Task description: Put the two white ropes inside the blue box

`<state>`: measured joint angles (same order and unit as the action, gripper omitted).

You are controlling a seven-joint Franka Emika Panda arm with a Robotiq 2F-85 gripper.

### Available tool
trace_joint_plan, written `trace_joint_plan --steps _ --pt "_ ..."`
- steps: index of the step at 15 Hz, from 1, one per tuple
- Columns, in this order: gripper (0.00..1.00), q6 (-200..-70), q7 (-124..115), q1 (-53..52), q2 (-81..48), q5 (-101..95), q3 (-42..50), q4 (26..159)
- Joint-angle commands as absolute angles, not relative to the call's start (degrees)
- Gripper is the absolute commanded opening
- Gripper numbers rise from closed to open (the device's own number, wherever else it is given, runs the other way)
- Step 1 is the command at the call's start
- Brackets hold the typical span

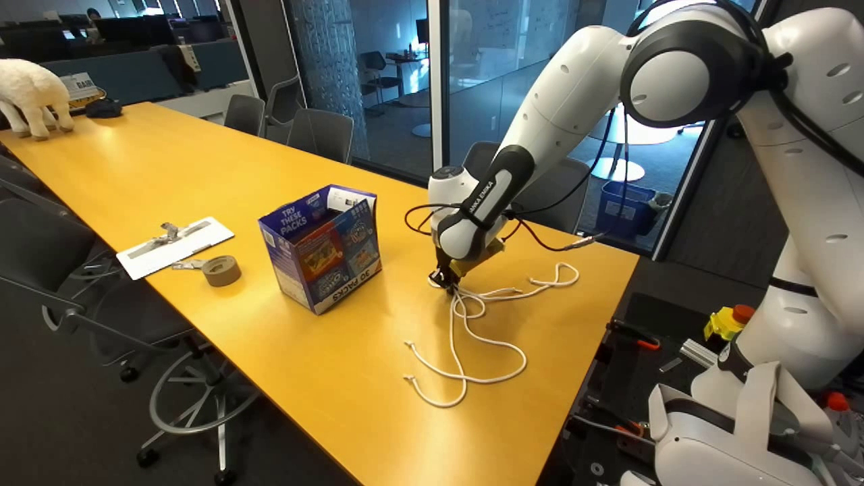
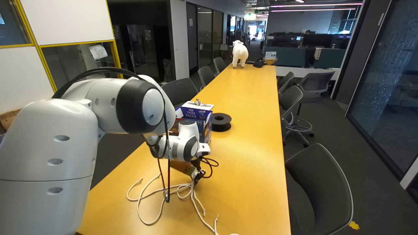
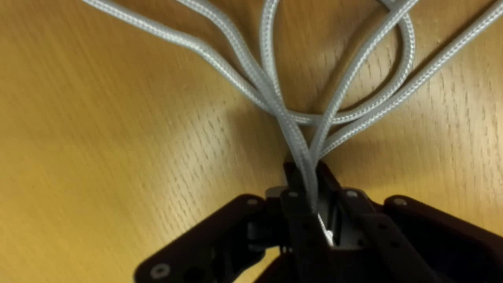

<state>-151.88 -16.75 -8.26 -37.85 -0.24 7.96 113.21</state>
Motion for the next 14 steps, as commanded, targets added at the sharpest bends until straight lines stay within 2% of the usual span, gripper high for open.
trace_joint_plan --steps 1,7,14 --pt "0.00 -149.72 -16.41 -7.24 -38.83 -0.71 7.54 111.29" --pt "0.01 -144.88 -11.97 -1.37 -37.36 1.92 4.92 107.33" --pt "0.01 -146.23 -12.29 1.17 -34.56 1.19 6.37 99.12"
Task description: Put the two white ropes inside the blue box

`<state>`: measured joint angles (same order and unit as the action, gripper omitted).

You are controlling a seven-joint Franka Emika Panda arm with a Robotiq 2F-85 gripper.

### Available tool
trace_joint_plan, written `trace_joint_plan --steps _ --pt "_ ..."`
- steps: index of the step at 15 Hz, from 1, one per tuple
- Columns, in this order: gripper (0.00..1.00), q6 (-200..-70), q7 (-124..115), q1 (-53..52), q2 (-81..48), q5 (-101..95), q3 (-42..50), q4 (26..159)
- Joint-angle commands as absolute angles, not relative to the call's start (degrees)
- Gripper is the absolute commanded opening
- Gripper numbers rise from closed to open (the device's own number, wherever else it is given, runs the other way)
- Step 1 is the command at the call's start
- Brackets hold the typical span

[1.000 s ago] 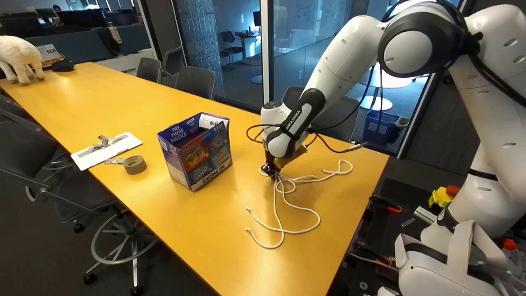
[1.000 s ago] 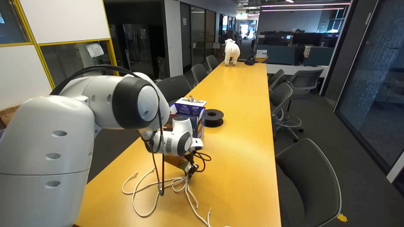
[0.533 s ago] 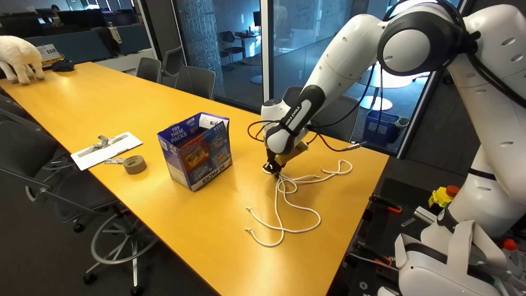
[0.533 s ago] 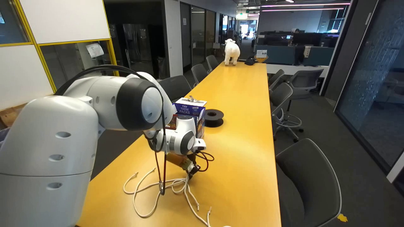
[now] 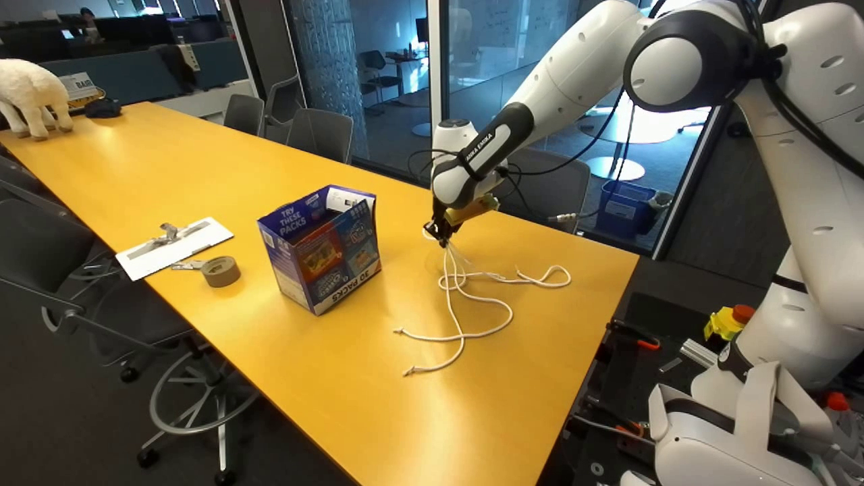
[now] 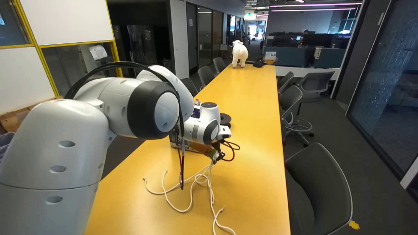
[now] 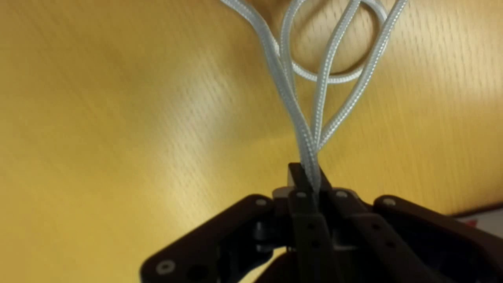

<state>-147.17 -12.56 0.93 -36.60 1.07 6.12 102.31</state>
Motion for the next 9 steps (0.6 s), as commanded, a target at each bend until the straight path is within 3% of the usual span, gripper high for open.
trace_joint_plan --steps 1,9 --pt "0.01 -145.71 -12.78 1.07 -33.05 1.24 6.43 98.36" --pt "0.01 -139.73 -23.16 -1.89 -17.35 1.52 6.42 96.35"
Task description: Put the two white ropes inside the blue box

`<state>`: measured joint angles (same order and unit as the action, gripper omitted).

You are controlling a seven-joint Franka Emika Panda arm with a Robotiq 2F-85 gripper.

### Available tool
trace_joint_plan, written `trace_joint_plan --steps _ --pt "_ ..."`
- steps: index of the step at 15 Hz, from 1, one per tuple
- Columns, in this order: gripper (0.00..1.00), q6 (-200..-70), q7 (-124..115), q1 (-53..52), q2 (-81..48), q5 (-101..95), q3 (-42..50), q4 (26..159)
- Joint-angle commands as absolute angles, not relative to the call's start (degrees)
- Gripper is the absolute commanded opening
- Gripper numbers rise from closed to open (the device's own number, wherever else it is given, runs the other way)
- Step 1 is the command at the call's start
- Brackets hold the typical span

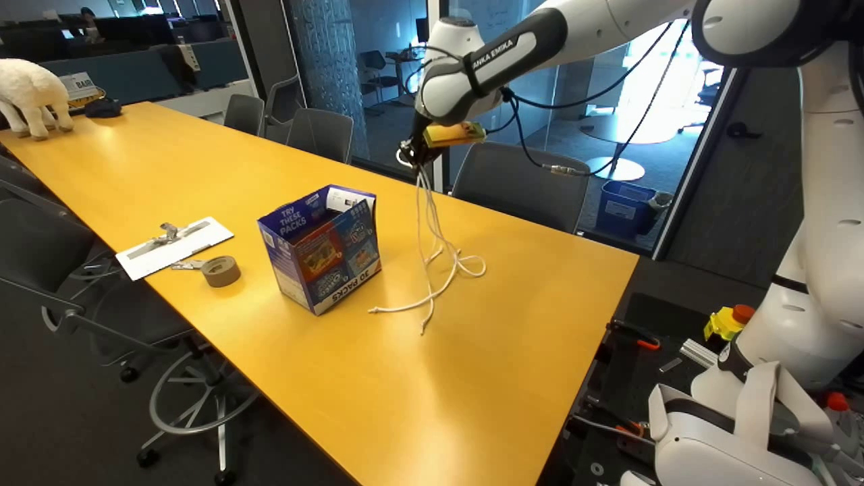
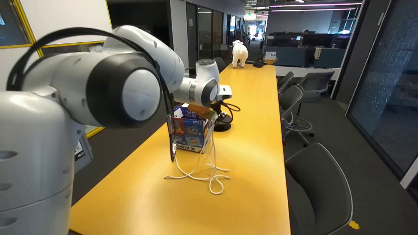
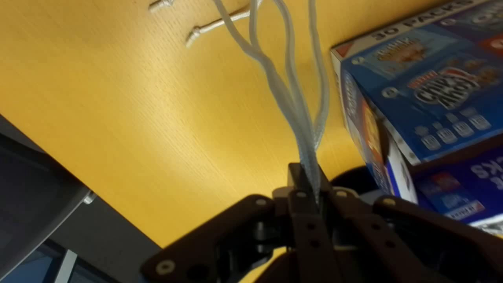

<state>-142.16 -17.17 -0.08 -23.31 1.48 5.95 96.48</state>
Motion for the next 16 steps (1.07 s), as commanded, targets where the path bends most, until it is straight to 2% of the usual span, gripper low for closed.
trace_joint_plan --steps 1,7,16 --pt "0.01 -139.70 -26.06 -2.58 -15.62 1.07 6.54 95.80" --pt "0.01 -138.96 -44.93 -6.78 -9.65 -8.84 5.89 87.99" --pt "0.01 -138.45 -63.08 -11.61 -14.90 -24.45 5.01 66.38"
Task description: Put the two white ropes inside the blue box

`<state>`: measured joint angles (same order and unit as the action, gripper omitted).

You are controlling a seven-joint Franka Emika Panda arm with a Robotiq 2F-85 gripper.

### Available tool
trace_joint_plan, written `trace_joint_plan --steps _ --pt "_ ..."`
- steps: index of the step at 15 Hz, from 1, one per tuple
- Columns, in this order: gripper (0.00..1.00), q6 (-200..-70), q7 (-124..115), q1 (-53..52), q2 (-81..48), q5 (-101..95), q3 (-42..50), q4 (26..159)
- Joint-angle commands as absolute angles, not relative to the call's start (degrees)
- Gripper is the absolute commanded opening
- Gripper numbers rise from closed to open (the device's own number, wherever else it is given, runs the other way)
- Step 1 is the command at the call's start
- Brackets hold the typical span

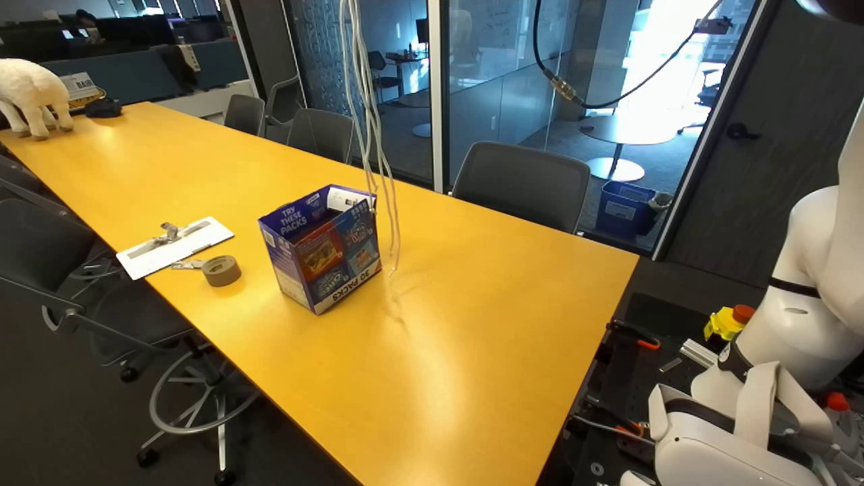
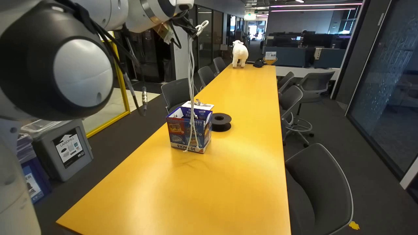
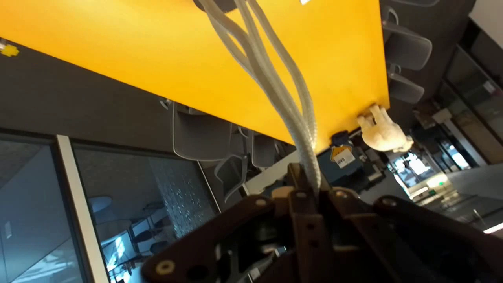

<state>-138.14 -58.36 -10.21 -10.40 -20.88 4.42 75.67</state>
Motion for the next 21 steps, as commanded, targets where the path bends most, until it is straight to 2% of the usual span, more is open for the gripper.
trace_joint_plan --steps 1,13,21 --pt "0.01 -138.94 -63.70 -11.71 -16.33 -24.94 5.10 64.06" --pt "0.01 -135.98 -60.93 -9.27 -40.32 -18.84 7.81 36.51" --pt "0.01 -131.99 -61.49 -9.40 -46.70 -18.85 8.16 28.89"
